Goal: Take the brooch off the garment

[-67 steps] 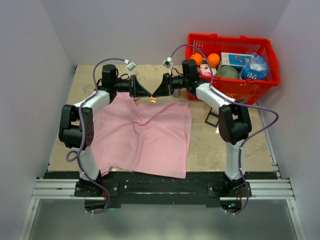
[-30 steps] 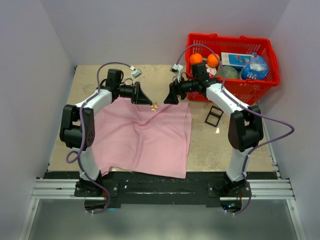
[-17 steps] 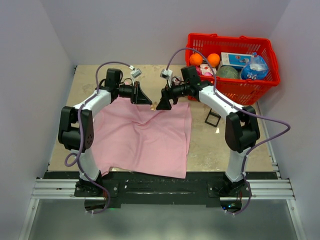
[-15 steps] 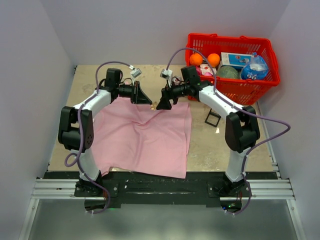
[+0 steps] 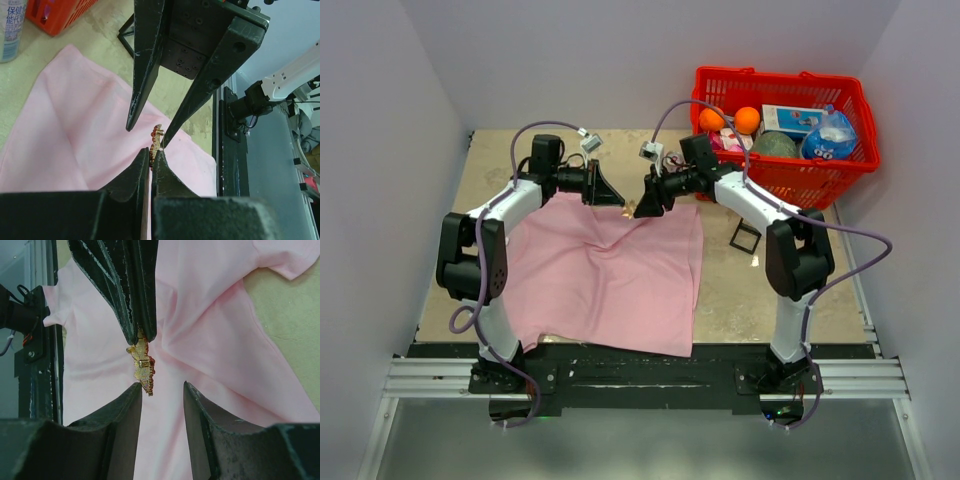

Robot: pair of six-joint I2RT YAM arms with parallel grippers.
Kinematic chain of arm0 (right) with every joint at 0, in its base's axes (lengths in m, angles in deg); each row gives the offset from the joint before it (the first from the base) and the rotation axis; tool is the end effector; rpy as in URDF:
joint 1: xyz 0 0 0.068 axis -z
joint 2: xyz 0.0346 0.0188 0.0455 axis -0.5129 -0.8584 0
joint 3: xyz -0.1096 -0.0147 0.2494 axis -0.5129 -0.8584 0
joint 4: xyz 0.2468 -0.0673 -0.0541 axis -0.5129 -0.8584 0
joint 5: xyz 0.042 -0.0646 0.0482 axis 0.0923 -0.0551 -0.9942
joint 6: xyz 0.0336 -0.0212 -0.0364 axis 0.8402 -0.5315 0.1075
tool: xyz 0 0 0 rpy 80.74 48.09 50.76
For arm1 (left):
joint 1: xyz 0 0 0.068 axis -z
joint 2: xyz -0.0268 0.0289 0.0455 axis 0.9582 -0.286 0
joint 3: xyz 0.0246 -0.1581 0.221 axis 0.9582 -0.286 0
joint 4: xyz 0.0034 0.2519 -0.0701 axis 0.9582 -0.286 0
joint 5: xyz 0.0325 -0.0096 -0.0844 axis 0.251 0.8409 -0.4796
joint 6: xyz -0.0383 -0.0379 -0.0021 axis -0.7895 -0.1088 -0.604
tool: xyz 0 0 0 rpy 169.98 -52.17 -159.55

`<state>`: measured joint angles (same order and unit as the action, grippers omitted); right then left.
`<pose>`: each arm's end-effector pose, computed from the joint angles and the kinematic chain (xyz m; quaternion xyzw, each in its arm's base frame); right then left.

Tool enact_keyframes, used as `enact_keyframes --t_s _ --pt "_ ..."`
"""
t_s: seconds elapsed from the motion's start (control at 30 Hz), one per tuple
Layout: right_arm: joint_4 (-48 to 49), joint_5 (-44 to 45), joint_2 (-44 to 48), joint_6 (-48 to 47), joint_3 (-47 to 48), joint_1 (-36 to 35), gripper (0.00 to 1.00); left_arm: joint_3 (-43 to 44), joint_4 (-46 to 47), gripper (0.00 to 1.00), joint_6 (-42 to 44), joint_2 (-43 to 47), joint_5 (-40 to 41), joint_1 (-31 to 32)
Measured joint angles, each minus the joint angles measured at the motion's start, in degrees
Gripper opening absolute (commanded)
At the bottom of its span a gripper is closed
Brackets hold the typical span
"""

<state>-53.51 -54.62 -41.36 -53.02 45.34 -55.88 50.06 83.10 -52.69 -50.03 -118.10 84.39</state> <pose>0.3856 0.2113 0.2556 -0.4264 0.7238 0.4494 0.3038 0.3945 -0.1111 0.2467 0.2904 0.7123 -0.5727 0.2834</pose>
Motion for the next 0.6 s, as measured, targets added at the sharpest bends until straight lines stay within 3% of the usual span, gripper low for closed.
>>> enact_keyframes --t_s 0.33,0.43,0.57,0.6 --pt "0.2 -2.0 -1.0 0.1 2.0 0.0 0.38 0.0 0.9 0.0 -0.7 0.0 -0.2 0.0" --pt "0.2 -3.0 -2.2 0.2 3.0 0.0 0.26 0.0 0.9 0.0 -0.6 0.0 0.0 0.0" --pt "0.0 -4.5 -3.0 0.5 3.7 0.0 0.0 0.0 1.1 0.0 -0.6 -0.1 0.7 -0.1" --pt "-0.2 -4.6 -3.0 0.7 3.8 0.0 0.0 0.0 1.1 0.04 -0.6 -0.1 0.8 -0.1"
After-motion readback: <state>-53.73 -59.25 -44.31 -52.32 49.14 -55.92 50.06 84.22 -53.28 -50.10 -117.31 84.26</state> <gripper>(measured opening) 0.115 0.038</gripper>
